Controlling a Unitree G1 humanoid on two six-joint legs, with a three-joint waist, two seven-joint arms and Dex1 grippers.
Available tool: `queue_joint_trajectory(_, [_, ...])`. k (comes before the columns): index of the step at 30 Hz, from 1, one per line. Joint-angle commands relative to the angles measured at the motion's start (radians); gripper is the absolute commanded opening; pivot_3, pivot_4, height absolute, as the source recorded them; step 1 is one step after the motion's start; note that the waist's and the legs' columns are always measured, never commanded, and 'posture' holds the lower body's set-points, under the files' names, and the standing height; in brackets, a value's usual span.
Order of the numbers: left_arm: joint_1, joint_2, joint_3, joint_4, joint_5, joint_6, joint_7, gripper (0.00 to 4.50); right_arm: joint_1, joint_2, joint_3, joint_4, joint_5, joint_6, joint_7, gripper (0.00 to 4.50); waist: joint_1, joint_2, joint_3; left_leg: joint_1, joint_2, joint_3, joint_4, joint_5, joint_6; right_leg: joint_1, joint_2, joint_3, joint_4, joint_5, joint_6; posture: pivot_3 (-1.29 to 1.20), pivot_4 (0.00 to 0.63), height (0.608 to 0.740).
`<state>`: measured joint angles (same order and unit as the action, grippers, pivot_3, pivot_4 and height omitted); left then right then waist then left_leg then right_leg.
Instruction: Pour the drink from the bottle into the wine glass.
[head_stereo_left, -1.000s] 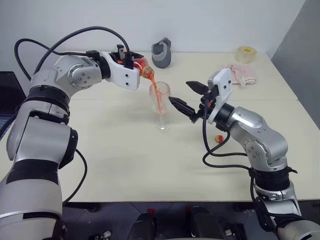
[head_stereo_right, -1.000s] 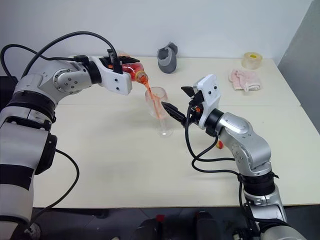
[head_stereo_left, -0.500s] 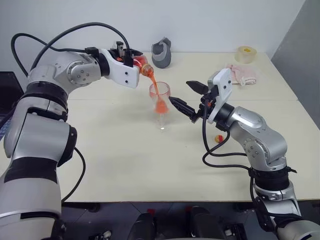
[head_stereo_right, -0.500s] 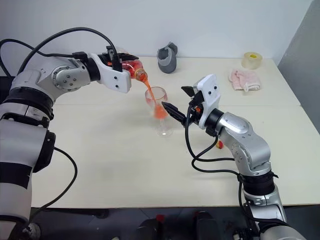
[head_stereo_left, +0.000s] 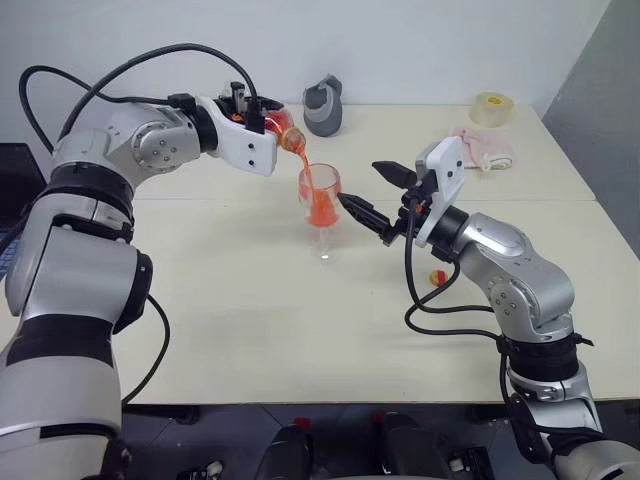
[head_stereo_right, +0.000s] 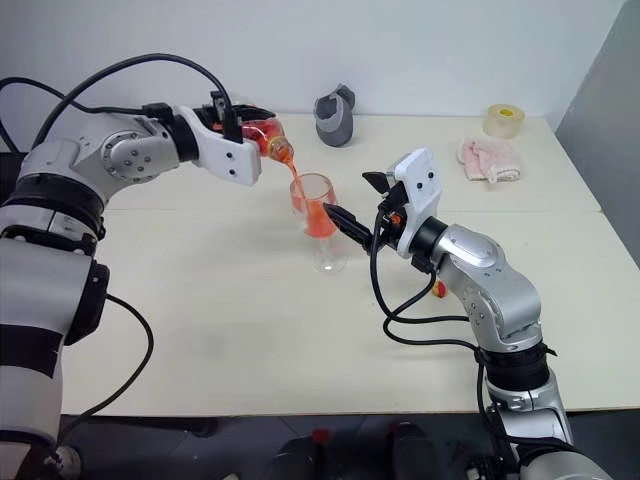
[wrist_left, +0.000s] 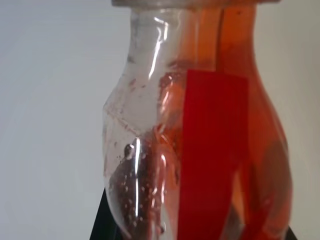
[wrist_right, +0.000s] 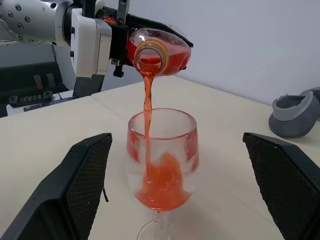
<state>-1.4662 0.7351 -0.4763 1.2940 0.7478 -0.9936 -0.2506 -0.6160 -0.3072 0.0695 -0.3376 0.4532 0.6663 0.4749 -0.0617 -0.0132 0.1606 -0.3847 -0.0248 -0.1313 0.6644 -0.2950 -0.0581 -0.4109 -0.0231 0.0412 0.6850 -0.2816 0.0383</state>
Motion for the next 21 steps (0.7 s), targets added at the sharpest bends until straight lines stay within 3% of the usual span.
queue_joint_trajectory(1, [-0.048,0.028,0.002,-0.008,-0.002,-0.004,0.024,1.05,-0.012,0.001,-0.006,-0.03,0.001,-0.019,0.005,4.5,0.0,0.0,0.0,0.0,0.0,0.0,0.0,0.0,0.0,0.0,0.0,0.0,0.0,0.0,0.0,0.0,0.15,0.74])
queue_joint_trajectory(21, [-0.068,0.03,-0.016,-0.004,0.006,0.001,0.043,1.05,-0.015,-0.002,-0.009,-0.034,0.003,-0.01,0.003,4.5,-0.001,0.0,0.0,0.0,0.0,0.0,0.0,0.0,0.0,-0.001,0.0,0.0,0.002,0.0,0.0,0.0,0.15,0.74])
